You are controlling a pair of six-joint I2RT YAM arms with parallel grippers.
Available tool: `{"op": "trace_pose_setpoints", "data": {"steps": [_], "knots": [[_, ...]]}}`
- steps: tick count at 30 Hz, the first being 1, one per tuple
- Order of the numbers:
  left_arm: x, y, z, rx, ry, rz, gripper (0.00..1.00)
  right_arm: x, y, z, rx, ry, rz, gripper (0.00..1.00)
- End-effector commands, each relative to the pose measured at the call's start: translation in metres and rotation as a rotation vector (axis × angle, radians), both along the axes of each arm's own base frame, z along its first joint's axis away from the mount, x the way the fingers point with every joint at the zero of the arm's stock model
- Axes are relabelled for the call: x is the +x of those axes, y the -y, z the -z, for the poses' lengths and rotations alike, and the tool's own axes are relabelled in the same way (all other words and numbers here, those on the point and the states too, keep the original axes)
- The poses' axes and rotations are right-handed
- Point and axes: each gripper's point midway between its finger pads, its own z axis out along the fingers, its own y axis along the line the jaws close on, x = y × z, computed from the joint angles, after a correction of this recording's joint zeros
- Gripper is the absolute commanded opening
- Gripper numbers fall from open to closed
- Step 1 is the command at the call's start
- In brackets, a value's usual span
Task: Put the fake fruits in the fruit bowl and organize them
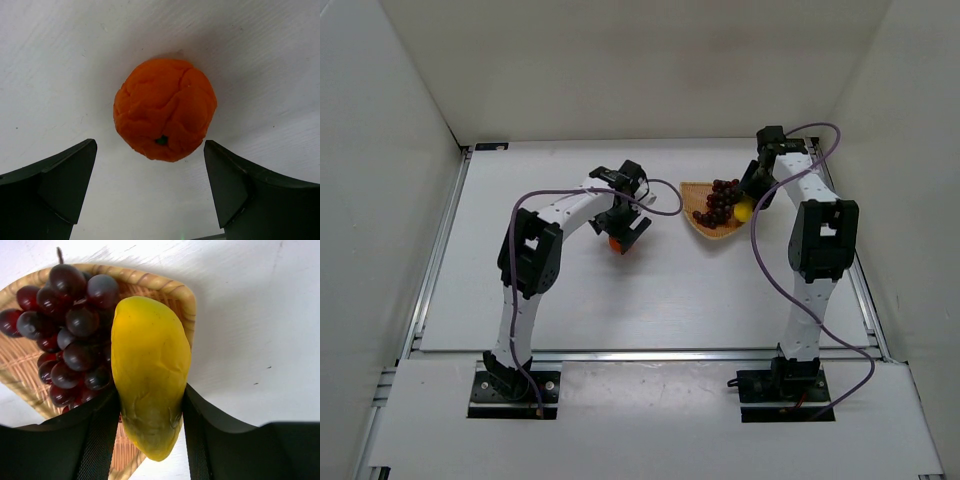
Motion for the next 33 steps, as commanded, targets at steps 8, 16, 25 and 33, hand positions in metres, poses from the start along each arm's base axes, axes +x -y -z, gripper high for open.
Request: {"op": "trace_pose_setpoints", "data": {"steps": [8, 16, 25, 33], "knots": [[-0.001, 0.020, 0.001, -0.067, -0.050, 0.014, 1.00, -0.005, -0.018, -0.029, 0.081, 0.044, -0.116, 0.88], [0.004, 0.034, 0.000, -0.129, -0.047, 0.037, 0.84, -0.027, -0.014, -0.058, 0.071, 0.111, -0.114, 0.92], [0.004, 0.030, 0.003, -0.107, -0.044, 0.032, 0.47, -0.060, 0.003, -0.081, 0.043, 0.161, -0.063, 0.92], [0.055, 0.070, -0.073, -0.170, 0.293, 0.091, 0.47, -0.085, 0.006, -0.088, 0.071, 0.223, -0.002, 0.92]]}}
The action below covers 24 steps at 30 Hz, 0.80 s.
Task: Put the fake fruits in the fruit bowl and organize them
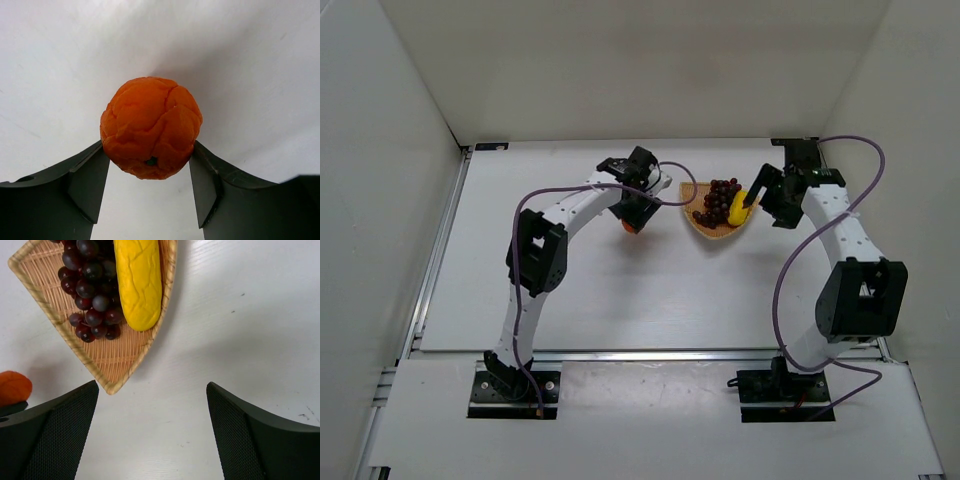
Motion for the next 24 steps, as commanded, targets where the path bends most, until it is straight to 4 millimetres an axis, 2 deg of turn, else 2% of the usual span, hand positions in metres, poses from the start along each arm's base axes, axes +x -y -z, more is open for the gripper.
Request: {"op": "trace_pose_setpoints", "data": {"steps": [1, 2, 3, 4, 5, 6, 10, 11, 12, 14, 15, 17, 22, 23, 24], "knots": [[0.034, 0.043, -0.071, -0.105, 0.269, 0.067, 0.49, -0.007, 0.000, -0.005, 0.017, 0.043, 0.034, 0.92], [0.045, 0.055, -0.075, -0.122, 0.317, 0.078, 0.49, -0.008, 0.000, -0.006, 0.018, 0.055, 0.034, 0.92], [0.053, 0.073, -0.093, -0.162, 0.375, 0.101, 0.51, -0.012, 0.002, 0.002, 0.008, 0.033, 0.039, 0.92], [0.059, 0.084, -0.100, -0.180, 0.408, 0.118, 0.51, -0.015, 0.002, 0.002, 0.008, 0.033, 0.039, 0.92], [0.068, 0.092, -0.091, -0.185, 0.414, 0.118, 0.51, -0.017, 0.002, 0.002, 0.014, 0.040, 0.046, 0.92], [0.078, 0.112, -0.110, -0.246, 0.475, 0.131, 0.52, -0.020, 0.002, 0.007, 0.013, 0.026, 0.047, 0.92], [0.098, 0.158, -0.110, -0.352, 0.532, 0.180, 0.53, -0.036, 0.007, 0.013, 0.017, 0.020, 0.065, 0.92], [0.100, 0.164, -0.107, -0.370, 0.534, 0.190, 0.55, -0.036, 0.007, 0.013, 0.017, 0.020, 0.065, 0.92], [0.097, 0.176, -0.095, -0.390, 0.517, 0.218, 0.56, -0.040, 0.007, 0.013, 0.010, 0.021, 0.054, 0.92], [0.101, 0.190, -0.089, -0.412, 0.541, 0.239, 0.58, -0.040, 0.013, 0.010, -0.010, 0.033, 0.050, 0.92], [0.102, 0.191, -0.072, -0.401, 0.525, 0.240, 0.59, -0.040, 0.017, 0.010, -0.010, 0.033, 0.060, 0.92], [0.101, 0.199, -0.065, -0.404, 0.524, 0.249, 0.60, -0.038, 0.021, 0.007, -0.007, 0.042, 0.063, 0.92], [0.103, 0.203, -0.061, -0.422, 0.522, 0.244, 0.62, -0.029, 0.037, -0.008, 0.004, 0.083, 0.088, 0.92], [0.102, 0.204, -0.064, -0.432, 0.524, 0.250, 0.63, -0.026, 0.036, -0.012, 0.011, 0.094, 0.083, 0.92], [0.100, 0.203, -0.059, -0.425, 0.514, 0.250, 0.68, -0.026, 0.039, -0.012, 0.006, 0.095, 0.085, 0.92]]}}
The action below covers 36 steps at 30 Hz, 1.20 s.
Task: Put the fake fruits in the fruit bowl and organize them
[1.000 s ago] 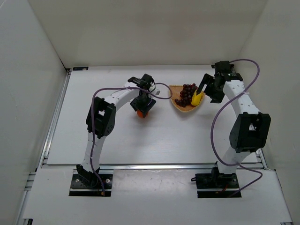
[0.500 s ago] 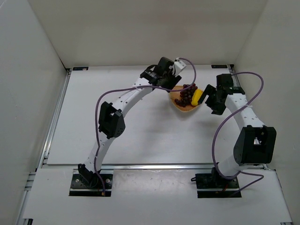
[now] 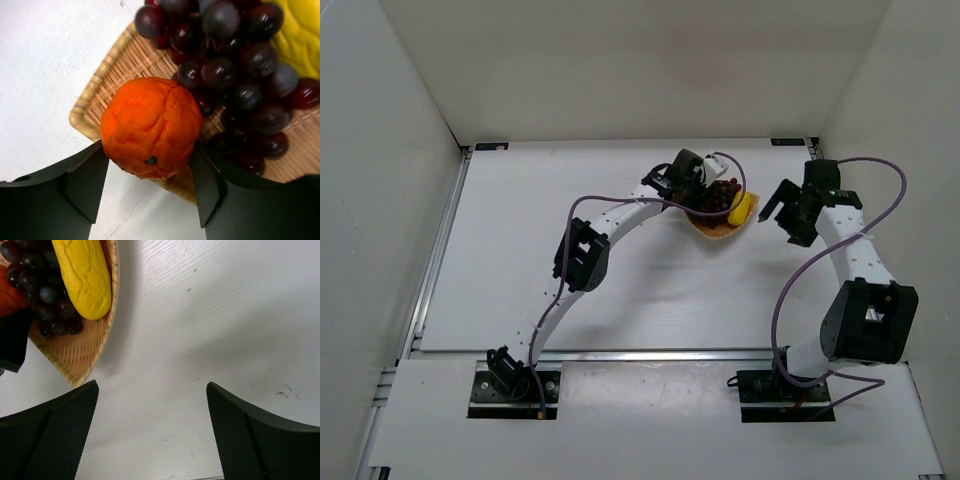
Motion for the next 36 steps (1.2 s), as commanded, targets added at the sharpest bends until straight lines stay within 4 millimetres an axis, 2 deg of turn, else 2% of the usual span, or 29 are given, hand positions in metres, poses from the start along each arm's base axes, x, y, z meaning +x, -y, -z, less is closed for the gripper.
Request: {"op": "trace_pose_setpoints", "data": {"steps": [1, 3, 4, 5, 6, 7, 8, 11, 12, 13, 14, 17, 18, 19, 20, 21, 22, 24, 25, 26, 27, 28, 29, 30, 31, 32, 35, 36], "knots": [[0.001, 0.016, -0.071, -0.119, 0.092, 0.037, 0.75, 0.013, 0.004, -0.028, -0.004, 0.090, -0.023, 0.92], [-0.005, 0.016, -0.074, -0.110, 0.094, 0.034, 0.95, 0.014, 0.004, -0.035, -0.005, 0.110, -0.023, 0.92], [-0.003, 0.014, -0.082, -0.112, 0.109, 0.023, 1.00, 0.013, 0.005, -0.039, -0.011, 0.121, -0.030, 0.92], [-0.008, 0.014, -0.101, -0.120, 0.135, 0.015, 1.00, 0.009, 0.004, -0.034, -0.010, 0.101, -0.030, 0.92], [-0.011, 0.011, -0.107, -0.121, 0.136, 0.015, 1.00, 0.008, 0.004, -0.037, -0.011, 0.110, -0.030, 0.92], [-0.016, 0.015, -0.122, -0.134, 0.157, 0.018, 1.00, 0.005, 0.004, -0.035, -0.010, 0.109, -0.030, 0.92], [-0.020, 0.011, -0.147, -0.152, 0.189, 0.024, 1.00, 0.004, 0.006, -0.038, -0.019, 0.117, -0.025, 0.92], [-0.022, -0.004, -0.183, -0.154, 0.251, -0.005, 1.00, -0.004, 0.007, -0.042, -0.026, 0.133, -0.009, 0.93], [-0.028, -0.011, -0.208, -0.166, 0.290, -0.029, 1.00, -0.010, 0.011, -0.043, -0.029, 0.135, 0.014, 0.96], [-0.028, -0.018, -0.220, -0.162, 0.314, -0.046, 1.00, -0.011, 0.011, -0.047, -0.030, 0.147, 0.015, 0.97], [-0.034, -0.031, -0.246, -0.173, 0.346, -0.075, 1.00, -0.018, 0.011, -0.047, -0.030, 0.143, 0.015, 1.00], [-0.030, -0.077, -0.252, -0.100, 0.379, -0.196, 1.00, -0.026, 0.012, -0.047, -0.005, 0.147, 0.020, 1.00], [-0.034, -0.099, -0.270, -0.106, 0.400, -0.231, 1.00, -0.033, 0.011, -0.048, -0.004, 0.147, 0.020, 1.00], [-0.026, -0.135, -0.239, -0.036, 0.345, -0.308, 1.00, -0.036, 0.014, -0.051, -0.005, 0.150, 0.029, 1.00], [-0.025, -0.157, -0.232, -0.015, 0.331, -0.355, 1.00, -0.039, 0.016, -0.053, -0.018, 0.162, 0.037, 1.00], [-0.031, -0.186, -0.238, -0.007, 0.321, -0.407, 1.00, -0.045, 0.017, -0.053, -0.019, 0.149, 0.052, 1.00], [-0.028, -0.230, -0.207, 0.038, 0.250, -0.507, 1.00, -0.049, 0.018, -0.051, -0.027, 0.139, 0.058, 1.00], [-0.035, -0.282, -0.193, 0.059, 0.194, -0.623, 1.00, -0.055, 0.022, -0.057, -0.047, 0.158, 0.072, 1.00], [-0.039, -0.328, -0.203, 0.037, 0.189, -0.718, 1.00, -0.061, 0.024, -0.057, -0.066, 0.144, 0.073, 1.00], [-0.051, -0.354, -0.180, 0.063, 0.125, -0.780, 1.00, -0.065, 0.029, -0.061, -0.079, 0.155, 0.090, 1.00], [-0.058, -0.376, -0.176, 0.067, 0.108, -0.833, 1.00, -0.068, 0.031, -0.059, -0.089, 0.154, 0.097, 1.00], [-0.068, -0.419, -0.181, 0.060, 0.108, -0.933, 1.00, -0.074, 0.030, -0.056, -0.088, 0.142, 0.097, 1.00], [-0.080, -0.442, -0.167, 0.077, 0.074, -1.003, 1.00, -0.076, 0.030, -0.062, -0.090, 0.166, 0.098, 1.00], [-0.089, -0.463, -0.164, 0.080, 0.056, -1.059, 1.00, -0.079, 0.027, -0.059, -0.073, 0.161, 0.097, 1.00], [-0.098, -0.483, -0.170, 0.062, 0.067, -1.116, 1.00, -0.081, 0.024, -0.055, -0.064, 0.156, 0.091, 1.00], [-0.113, -0.516, -0.160, 0.065, 0.036, -1.216, 1.00, -0.082, 0.023, -0.058, -0.057, 0.166, 0.085, 1.00], [-0.141, -0.554, -0.156, 0.004, 0.007, -1.328, 1.00, -0.085, 0.022, -0.056, -0.046, 0.166, 0.100, 1.00], [-0.151, -0.558, -0.144, -0.003, -0.026, -1.349, 1.00, -0.085, 0.022, -0.056, -0.046, 0.166, 0.100, 1.00]]}}
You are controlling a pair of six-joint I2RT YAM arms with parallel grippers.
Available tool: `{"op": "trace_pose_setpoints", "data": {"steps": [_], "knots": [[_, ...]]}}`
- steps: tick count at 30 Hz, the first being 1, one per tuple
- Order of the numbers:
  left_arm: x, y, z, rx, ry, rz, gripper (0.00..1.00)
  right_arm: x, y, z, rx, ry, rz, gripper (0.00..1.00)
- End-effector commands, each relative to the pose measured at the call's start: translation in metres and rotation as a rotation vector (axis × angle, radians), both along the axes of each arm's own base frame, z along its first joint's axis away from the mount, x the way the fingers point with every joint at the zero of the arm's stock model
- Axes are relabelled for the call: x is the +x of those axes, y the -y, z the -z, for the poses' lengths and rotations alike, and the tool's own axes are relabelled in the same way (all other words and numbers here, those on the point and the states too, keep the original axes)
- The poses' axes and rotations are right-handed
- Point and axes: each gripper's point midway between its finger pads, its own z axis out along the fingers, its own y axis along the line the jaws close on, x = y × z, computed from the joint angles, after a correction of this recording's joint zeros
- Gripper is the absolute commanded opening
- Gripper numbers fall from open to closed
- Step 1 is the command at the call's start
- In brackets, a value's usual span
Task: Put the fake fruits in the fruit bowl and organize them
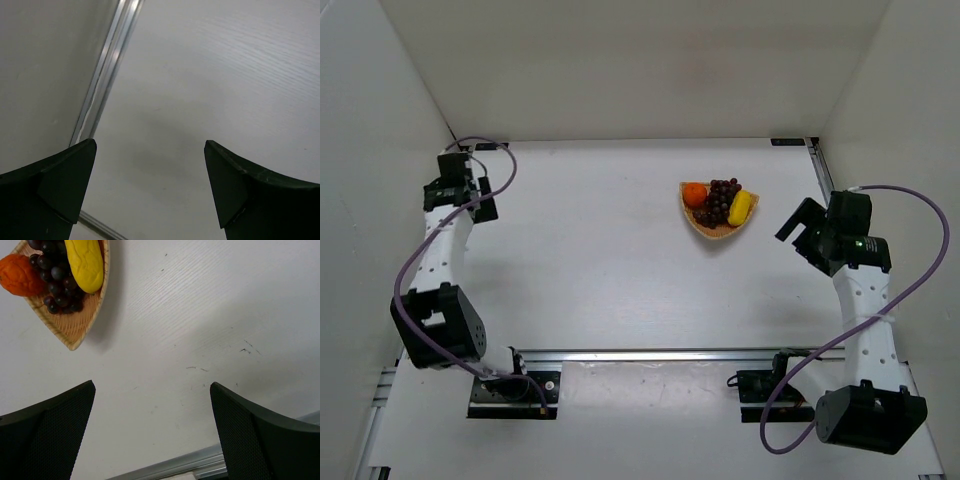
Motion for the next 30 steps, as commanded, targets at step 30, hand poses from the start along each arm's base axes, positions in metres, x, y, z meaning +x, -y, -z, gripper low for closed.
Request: {"op": "trace_pose_setpoints", "data": {"steps": [30], "knots": [[-0.057, -0.009, 0.011, -0.178, 0.059, -0.151, 1.00, -0.003, -0.002, -0.005, 0.033, 0.049, 0.039, 1.00]]}}
